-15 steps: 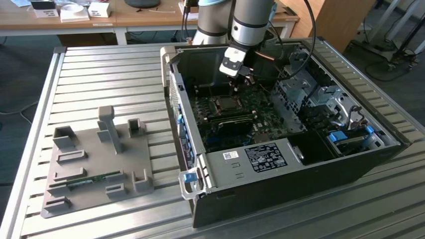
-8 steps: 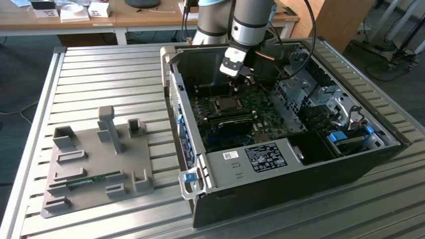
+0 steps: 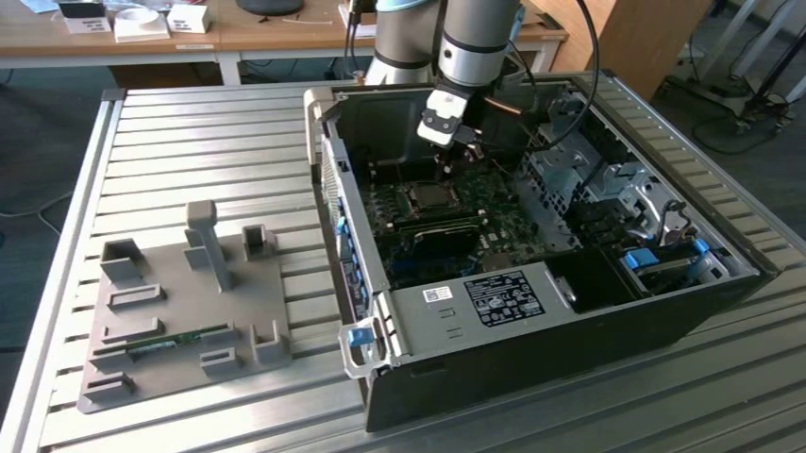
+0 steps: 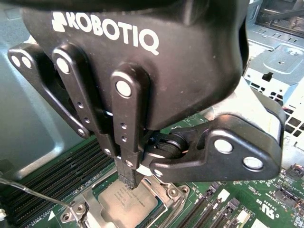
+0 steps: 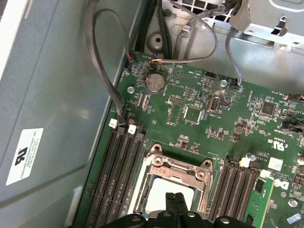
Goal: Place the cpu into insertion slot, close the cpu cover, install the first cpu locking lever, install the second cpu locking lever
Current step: 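Close the cpu cover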
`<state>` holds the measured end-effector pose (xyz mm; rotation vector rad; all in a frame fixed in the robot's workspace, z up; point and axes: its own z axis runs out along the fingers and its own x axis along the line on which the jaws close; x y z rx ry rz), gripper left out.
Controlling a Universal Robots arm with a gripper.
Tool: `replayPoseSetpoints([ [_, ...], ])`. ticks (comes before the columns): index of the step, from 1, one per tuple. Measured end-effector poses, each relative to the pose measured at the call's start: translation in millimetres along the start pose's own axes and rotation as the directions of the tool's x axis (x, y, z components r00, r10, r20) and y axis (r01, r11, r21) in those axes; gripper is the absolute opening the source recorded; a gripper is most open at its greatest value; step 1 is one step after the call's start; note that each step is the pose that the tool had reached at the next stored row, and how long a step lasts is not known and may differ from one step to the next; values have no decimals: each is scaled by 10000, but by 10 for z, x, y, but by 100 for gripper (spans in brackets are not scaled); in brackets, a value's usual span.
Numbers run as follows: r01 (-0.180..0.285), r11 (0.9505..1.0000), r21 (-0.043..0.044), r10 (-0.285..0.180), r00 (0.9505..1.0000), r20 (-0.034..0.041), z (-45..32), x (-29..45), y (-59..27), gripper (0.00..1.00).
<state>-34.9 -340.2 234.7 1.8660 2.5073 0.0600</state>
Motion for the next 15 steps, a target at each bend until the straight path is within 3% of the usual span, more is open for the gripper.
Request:
replayPoseSetpoints([
  [7, 42, 10000, 1, -42, 10000, -2, 0, 0, 0, 11],
  [15, 519, 9986, 5, -519, 9986, -20, 2, 0, 0, 11],
])
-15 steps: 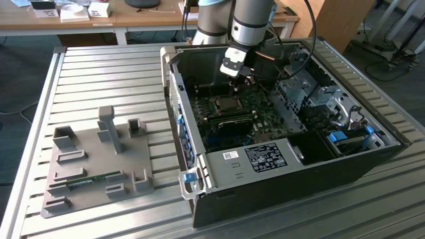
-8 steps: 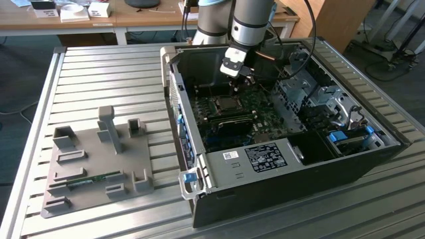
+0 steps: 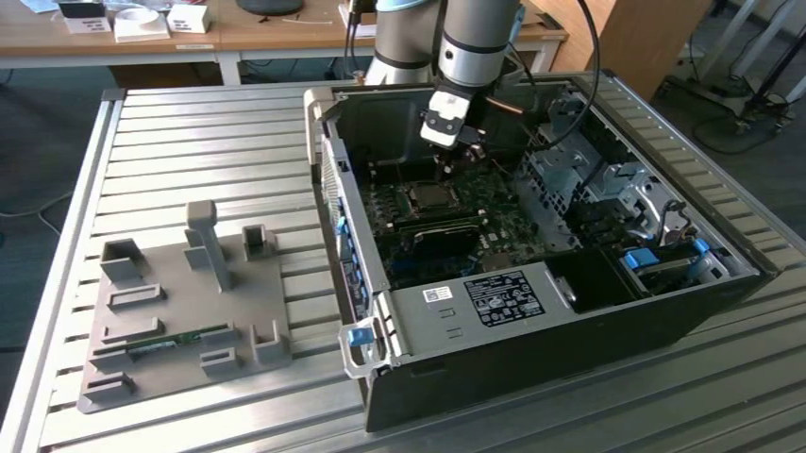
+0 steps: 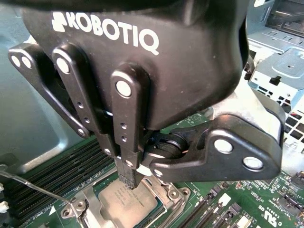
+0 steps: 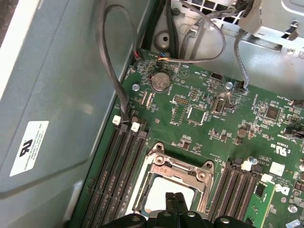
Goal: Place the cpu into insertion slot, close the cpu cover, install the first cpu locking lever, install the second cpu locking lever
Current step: 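Close the cpu cover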
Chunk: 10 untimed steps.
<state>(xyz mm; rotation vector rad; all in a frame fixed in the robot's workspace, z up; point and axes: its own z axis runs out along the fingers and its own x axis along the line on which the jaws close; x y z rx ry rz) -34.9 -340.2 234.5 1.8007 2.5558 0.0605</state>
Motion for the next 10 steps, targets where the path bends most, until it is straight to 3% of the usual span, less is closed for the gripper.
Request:
replayPoseSetpoints([
  [10, 70, 10000, 0, -70, 10000, -3, 0, 0, 0, 11],
])
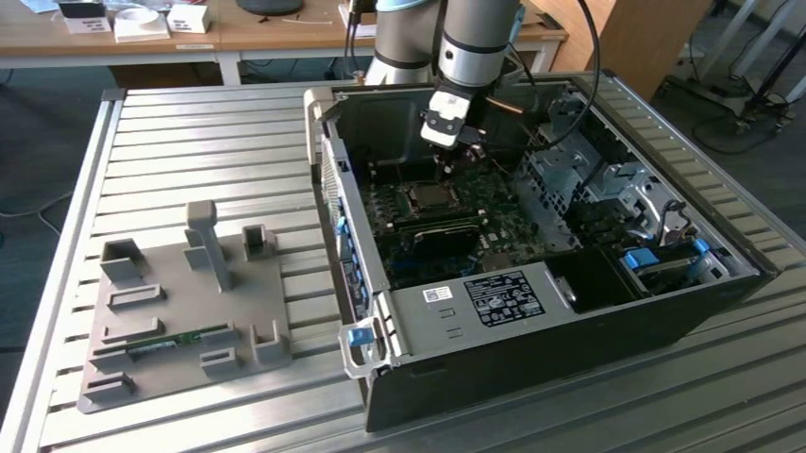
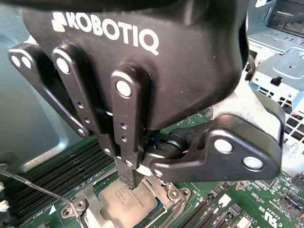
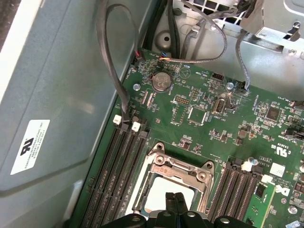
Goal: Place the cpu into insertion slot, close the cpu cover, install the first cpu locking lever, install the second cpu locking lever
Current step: 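Close the cpu cover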
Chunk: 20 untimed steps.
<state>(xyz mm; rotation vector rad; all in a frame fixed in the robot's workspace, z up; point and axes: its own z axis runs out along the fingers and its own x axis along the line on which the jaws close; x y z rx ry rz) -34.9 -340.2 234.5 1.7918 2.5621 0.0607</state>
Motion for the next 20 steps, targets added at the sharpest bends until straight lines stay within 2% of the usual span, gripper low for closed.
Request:
replayPoseSetpoints([
  [20, 212, 9998, 3, -212, 9998, -8, 1, 0, 0, 11],
])
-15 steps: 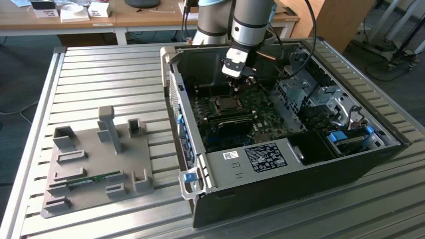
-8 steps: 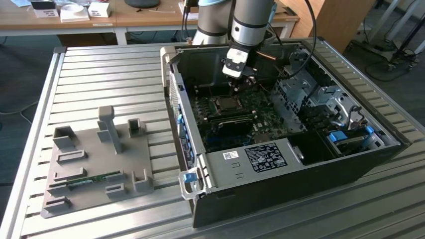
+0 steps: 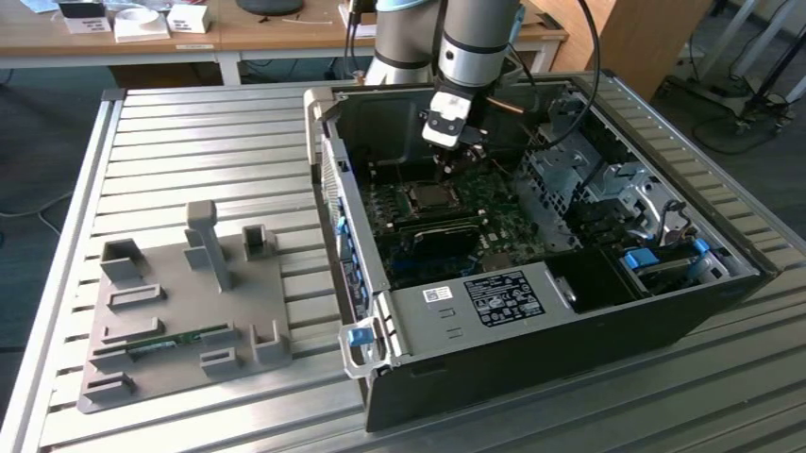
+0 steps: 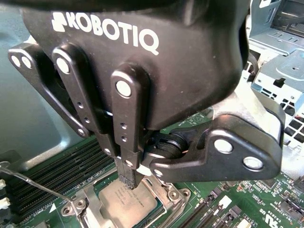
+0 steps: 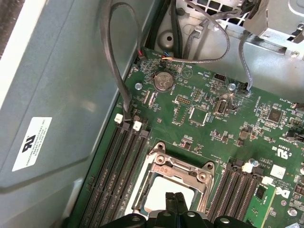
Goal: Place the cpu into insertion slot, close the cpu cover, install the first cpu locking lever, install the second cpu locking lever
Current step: 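Close the cpu cover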
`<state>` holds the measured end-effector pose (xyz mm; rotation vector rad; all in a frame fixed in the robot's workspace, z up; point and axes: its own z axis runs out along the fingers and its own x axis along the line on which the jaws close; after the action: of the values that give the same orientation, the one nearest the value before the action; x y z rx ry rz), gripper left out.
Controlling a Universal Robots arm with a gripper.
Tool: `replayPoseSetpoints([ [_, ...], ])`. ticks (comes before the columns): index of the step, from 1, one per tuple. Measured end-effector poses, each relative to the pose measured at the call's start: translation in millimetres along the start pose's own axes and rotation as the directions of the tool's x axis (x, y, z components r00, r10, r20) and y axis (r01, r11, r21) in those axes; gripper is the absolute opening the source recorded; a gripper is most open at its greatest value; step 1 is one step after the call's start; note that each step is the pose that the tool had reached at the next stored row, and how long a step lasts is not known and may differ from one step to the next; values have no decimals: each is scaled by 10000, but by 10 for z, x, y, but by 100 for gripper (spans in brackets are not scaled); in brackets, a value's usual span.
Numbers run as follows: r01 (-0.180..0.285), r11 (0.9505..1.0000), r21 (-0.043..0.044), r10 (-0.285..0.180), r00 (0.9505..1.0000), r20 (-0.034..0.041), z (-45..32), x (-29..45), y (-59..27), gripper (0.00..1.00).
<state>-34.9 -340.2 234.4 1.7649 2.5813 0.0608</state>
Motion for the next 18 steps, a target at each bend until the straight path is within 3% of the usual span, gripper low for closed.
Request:
replayPoseSetpoints([
  [18, 387, 9993, 3, -387, 9993, -16, 2, 0, 0, 11],
])
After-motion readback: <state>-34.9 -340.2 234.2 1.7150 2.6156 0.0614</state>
